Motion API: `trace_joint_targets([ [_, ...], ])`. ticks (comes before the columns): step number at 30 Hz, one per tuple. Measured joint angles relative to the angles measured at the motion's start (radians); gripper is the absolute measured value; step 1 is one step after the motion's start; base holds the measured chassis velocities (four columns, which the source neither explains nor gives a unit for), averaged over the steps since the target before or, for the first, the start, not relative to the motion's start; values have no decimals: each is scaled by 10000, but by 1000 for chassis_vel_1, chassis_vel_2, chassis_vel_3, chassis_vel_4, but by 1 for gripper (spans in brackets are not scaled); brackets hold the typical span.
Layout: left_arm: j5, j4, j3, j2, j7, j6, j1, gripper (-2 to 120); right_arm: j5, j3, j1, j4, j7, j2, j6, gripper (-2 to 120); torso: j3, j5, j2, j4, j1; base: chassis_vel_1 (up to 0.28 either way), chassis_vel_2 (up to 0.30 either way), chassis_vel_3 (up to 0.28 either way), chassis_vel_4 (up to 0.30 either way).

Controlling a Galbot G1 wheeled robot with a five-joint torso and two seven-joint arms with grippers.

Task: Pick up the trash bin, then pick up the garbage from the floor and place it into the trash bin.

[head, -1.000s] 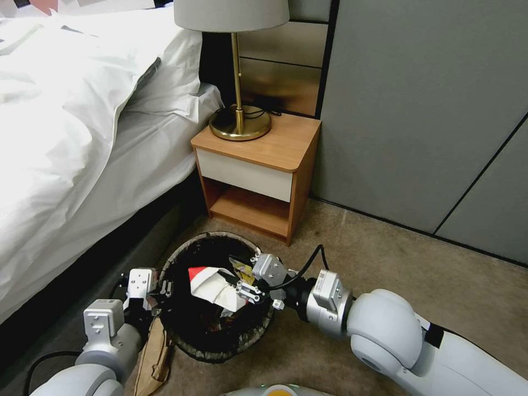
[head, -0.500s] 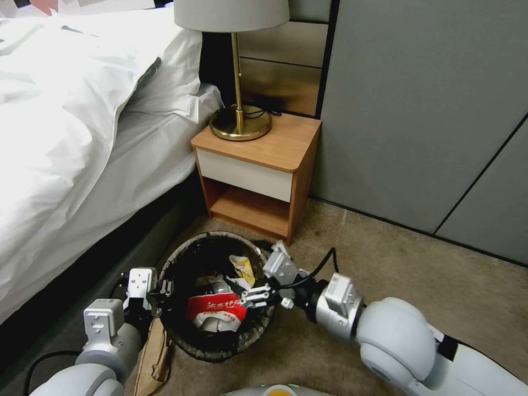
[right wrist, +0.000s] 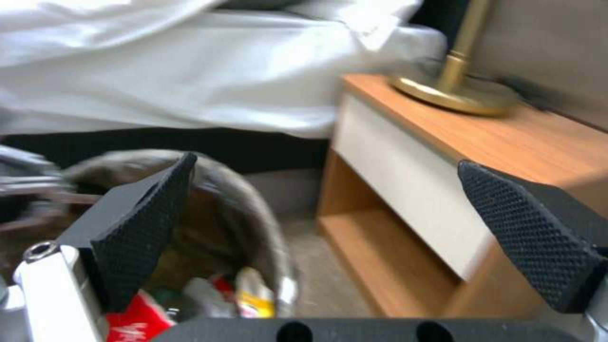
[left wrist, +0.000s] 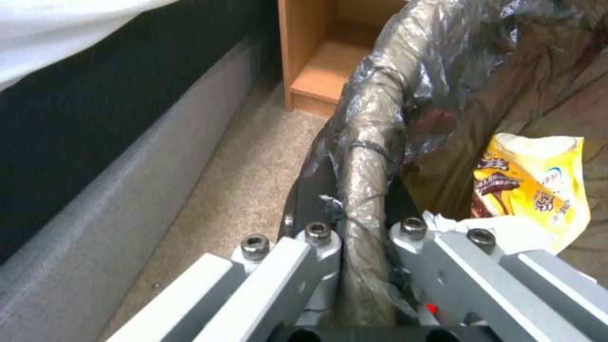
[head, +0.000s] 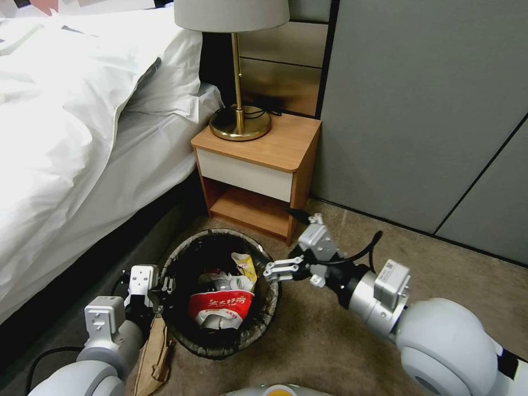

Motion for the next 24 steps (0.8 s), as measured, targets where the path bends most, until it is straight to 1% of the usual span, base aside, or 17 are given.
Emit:
trace_joint_targets([
  [2,-26,0,-6,6,1,32,-39,1,-111,724,-862,0,432,209,285,100,0,2,0,-1,0,0,0,0,0],
  [3,-26,0,-6,6,1,32,-39,1,-111,724,-862,0,432,209,285,100,0,2,0,-1,0,0,0,0,0],
  [4,-44,0,-11,9,2,51,-46,1,-224,954,-1110,0,519,295,391,100,0,-1,0,-1,0,0,0,0,0],
  [6,-111,0,-58,44,6,100,-69,1,-1054,2103,-2219,-5,585,753,868,100,0,-1,0,-2,0,0,0,0,0],
  [7,-111,0,-58,44,6,100,-69,1,-1054,2103,-2219,-5,585,753,868,100,0,-1,0,-2,0,0,0,0,0],
  [9,-172,0,-110,52,6,116,-99,1,-1881,2986,-3209,-12,395,1295,1327,100,0,-1,0,-2,0,0,0,0,0],
  [10,-172,0,-110,52,6,116,-99,1,-1881,2986,-3209,-12,395,1295,1327,100,0,-1,0,-2,0,0,0,0,0],
  [12,-190,0,-119,56,33,149,-130,1,-2680,3731,-4419,-57,161,2267,1871,100,0,-3,0,-4,0,0,0,0,0],
  [13,-190,0,-119,56,33,149,-130,1,-2680,3731,-4419,-57,161,2267,1871,100,0,-3,0,-4,0,0,0,0,0],
  [15,-193,0,-119,34,68,174,-137,1,-3169,4024,-5016,-234,11,3105,2340,100,0,-2,0,-4,0,0,0,0,0],
  [16,-195,0,-118,19,73,179,-138,1,-3325,4110,-5181,-320,-52,3408,2500,100,0,-2,0,-3,0,0,0,0,0],
  [17,-195,0,-118,19,73,179,-138,1,-3325,4110,-5181,-320,-52,3408,2500,100,0,-2,0,-3,0,0,0,0,0],
  [18,-199,0,-121,8,76,185,-139,1,-3555,4222,-5432,-453,-174,3878,2727,100,0,-2,0,-2,0,0,0,0,0],
  [20,-201,0,-127,3,76,187,-140,1,-3631,4255,-5531,-502,-240,4032,2816,100,0,0,0,-3,0,0,0,0,0],
  [21,-213,0,-135,-4,78,191,-138,1,-3863,4317,-5802,-624,-400,4455,3073,100,0,-2,0,-1,0,0,0,0,0],
  [22,-220,0,-138,-5,78,193,-135,1,-3977,4319,-5946,-682,-454,4618,3227,100,-1,-1,0,0,0,0,0,0,0],
  [24,-236,0,-139,-5,79,195,-136,1,-4051,4316,-6069,-719,-468,4722,3349,100,0,-2,0,-1,0,0,0,0,0],
])
